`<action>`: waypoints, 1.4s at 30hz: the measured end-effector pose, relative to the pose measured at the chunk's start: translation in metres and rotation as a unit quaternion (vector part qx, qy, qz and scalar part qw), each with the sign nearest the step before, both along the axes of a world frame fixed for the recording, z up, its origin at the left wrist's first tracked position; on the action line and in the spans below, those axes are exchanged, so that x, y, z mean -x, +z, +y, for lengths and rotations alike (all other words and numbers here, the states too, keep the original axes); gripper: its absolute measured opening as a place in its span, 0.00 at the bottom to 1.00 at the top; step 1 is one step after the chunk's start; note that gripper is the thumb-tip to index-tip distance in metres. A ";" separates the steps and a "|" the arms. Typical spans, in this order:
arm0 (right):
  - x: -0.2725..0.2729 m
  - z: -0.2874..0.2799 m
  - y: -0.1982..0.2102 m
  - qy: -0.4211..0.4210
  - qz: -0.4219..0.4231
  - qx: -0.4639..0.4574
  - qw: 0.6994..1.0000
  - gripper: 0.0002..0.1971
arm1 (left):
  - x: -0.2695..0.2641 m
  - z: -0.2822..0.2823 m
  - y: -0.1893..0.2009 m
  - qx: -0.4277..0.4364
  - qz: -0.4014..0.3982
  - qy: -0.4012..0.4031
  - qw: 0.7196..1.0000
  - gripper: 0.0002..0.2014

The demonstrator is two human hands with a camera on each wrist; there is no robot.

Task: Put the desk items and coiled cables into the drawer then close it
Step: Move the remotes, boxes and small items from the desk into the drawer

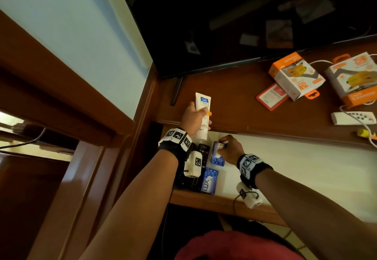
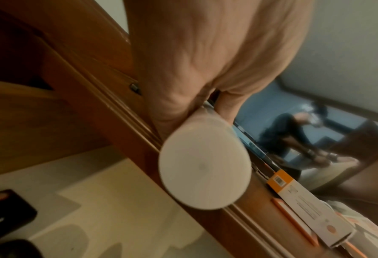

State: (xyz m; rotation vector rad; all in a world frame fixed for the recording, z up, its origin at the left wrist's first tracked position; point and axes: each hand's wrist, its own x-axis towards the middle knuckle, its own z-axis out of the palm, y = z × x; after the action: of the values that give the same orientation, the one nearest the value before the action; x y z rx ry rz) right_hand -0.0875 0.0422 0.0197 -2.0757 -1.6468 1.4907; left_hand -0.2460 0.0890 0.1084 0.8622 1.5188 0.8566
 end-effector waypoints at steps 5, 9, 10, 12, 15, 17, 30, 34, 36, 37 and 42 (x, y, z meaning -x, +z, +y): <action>0.008 -0.009 -0.013 0.003 -0.016 0.024 1.000 0.21 | 0.006 -0.009 -0.006 -0.005 -0.035 0.009 0.999 0.14; 0.006 -0.018 -0.004 0.063 -0.053 -0.026 0.996 0.22 | 0.002 -0.021 -0.006 -0.012 -0.047 -0.008 0.999 0.07; 0.004 -0.022 0.002 0.079 -0.062 -0.035 0.994 0.22 | -0.001 -0.026 -0.007 -0.009 -0.042 -0.014 0.999 0.06; -0.005 -0.029 0.017 0.106 -0.067 -0.059 0.990 0.18 | -0.006 -0.038 -0.009 0.000 -0.027 -0.040 0.999 0.13; -0.031 -0.041 0.044 0.139 -0.064 -0.117 0.981 0.13 | -0.013 -0.058 -0.015 -0.013 0.002 -0.101 0.995 0.11; -0.056 -0.046 0.057 0.124 -0.079 -0.213 0.966 0.11 | -0.019 -0.070 -0.024 -0.006 0.042 -0.122 0.992 0.09; -0.129 -0.009 0.044 0.197 -0.271 -0.315 0.888 0.34 | -0.079 -0.071 -0.067 0.169 0.229 -0.302 0.910 0.14; -0.129 -0.009 0.040 0.196 -0.267 -0.320 0.888 0.34 | -0.080 -0.065 -0.065 0.186 0.259 -0.315 0.894 0.14; -0.130 -0.009 0.039 0.194 -0.264 -0.322 0.888 0.34 | -0.082 -0.062 -0.063 0.178 0.290 -0.342 0.876 0.15; -0.130 -0.009 0.039 0.195 -0.265 -0.322 0.888 0.34 | -0.084 -0.061 -0.062 0.164 0.312 -0.358 0.865 0.16; -0.130 -0.009 0.038 0.196 -0.271 -0.319 0.887 0.34 | -0.086 -0.067 -0.065 0.099 0.392 -0.370 0.837 0.16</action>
State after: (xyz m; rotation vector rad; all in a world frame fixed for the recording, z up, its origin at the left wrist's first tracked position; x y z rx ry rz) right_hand 0.0421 0.0330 0.0576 -1.9084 -2.4291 0.2693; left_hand -0.1598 0.0224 0.0435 1.6071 1.6809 -0.2815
